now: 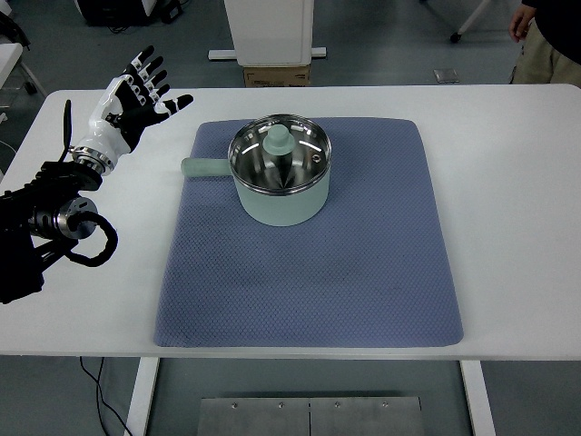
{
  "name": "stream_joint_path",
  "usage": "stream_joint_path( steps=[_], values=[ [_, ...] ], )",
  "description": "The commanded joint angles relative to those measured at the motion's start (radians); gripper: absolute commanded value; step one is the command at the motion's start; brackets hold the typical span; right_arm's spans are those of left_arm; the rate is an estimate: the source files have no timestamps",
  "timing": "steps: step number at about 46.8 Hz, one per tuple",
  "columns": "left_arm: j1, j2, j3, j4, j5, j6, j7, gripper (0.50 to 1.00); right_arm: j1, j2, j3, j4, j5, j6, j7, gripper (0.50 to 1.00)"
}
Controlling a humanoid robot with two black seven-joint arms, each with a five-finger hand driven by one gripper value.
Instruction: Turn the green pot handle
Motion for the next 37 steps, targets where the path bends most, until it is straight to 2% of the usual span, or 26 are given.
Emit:
stream_joint_path(
  steps=[1, 10, 23, 28, 37],
  values=[
    [0.002, -0.011, 0.000, 0.001, -0.042, -0.004, 0.000, 1.000, 0.000, 0.000, 0.000, 0.000, 0.000, 0.000, 0.000, 1.000],
    [0.016, -0.026, -0.008, 0.001, -0.082, -0.007, 0.000, 1.000, 0.000, 0.000, 0.000, 0.000, 0.000, 0.000, 0.000, 1.000],
    [0.054, -0.032, -0.013, 0.002, -0.105, -0.039, 0.000, 1.000, 0.000, 0.000, 0.000, 0.000, 0.000, 0.000, 0.000, 1.000],
    [0.086, -0.032, -0.033, 0.013, -0.105, -0.085, 0.000, 1.000, 0.000, 0.000, 0.000, 0.000, 0.000, 0.000, 0.000, 1.000],
    [0.096, -0.039, -0.043, 0.031, -0.105, -0.089, 0.000, 1.000, 0.000, 0.000, 0.000, 0.000, 0.000, 0.000, 0.000, 1.000]
  ],
)
